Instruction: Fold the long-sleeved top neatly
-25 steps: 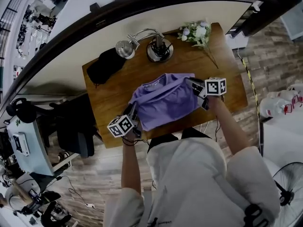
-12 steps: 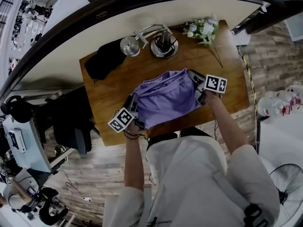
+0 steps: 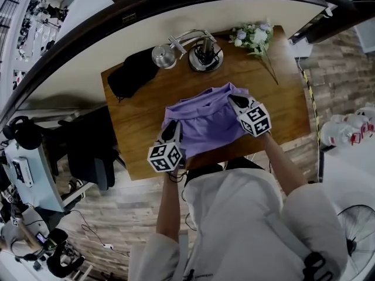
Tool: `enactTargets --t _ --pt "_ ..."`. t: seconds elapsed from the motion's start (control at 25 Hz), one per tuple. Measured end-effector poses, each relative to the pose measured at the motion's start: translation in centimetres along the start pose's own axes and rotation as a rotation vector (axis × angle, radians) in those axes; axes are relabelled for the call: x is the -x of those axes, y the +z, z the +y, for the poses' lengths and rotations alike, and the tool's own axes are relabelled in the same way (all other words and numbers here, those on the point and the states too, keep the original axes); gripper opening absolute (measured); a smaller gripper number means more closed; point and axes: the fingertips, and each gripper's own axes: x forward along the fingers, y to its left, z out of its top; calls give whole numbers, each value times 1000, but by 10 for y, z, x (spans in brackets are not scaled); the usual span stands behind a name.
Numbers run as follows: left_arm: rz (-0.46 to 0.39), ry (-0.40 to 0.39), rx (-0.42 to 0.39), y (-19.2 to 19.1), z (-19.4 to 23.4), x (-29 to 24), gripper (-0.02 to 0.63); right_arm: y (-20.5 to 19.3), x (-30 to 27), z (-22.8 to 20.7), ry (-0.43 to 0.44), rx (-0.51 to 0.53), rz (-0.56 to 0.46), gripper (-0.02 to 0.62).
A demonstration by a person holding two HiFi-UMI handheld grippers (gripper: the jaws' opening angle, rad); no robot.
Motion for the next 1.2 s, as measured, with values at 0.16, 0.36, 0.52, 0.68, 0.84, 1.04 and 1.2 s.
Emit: enactTargets --t 0.16,0.36,0.52,0.68,0.84,1.04,1.2 --pt "109 80 -209 -24 -17 -42 54 -21 -28 26 3 244 138 8" --pt "151 335 -242 -42 35 -64 45 -41 -52 -10 -87 142 213 5" --pt "98 372 -155 -44 56 -61 28 -35 -54 -31 -124 -39 168 6" --pt "62 403 -84 -38 66 -57 25 -37 -57 -36 -125 -59 164 6" --pt "82 402 -96 -40 64 -58 25 -30 -50 -40 -122 -100 133 8" --pt "-1 376 -212 -18 30 -34 25 -21 12 -62 -209 -202 -30 8" --pt "-49 318 -194 -16 -21 -29 25 -58 56 -77 -264 -318 -39 33"
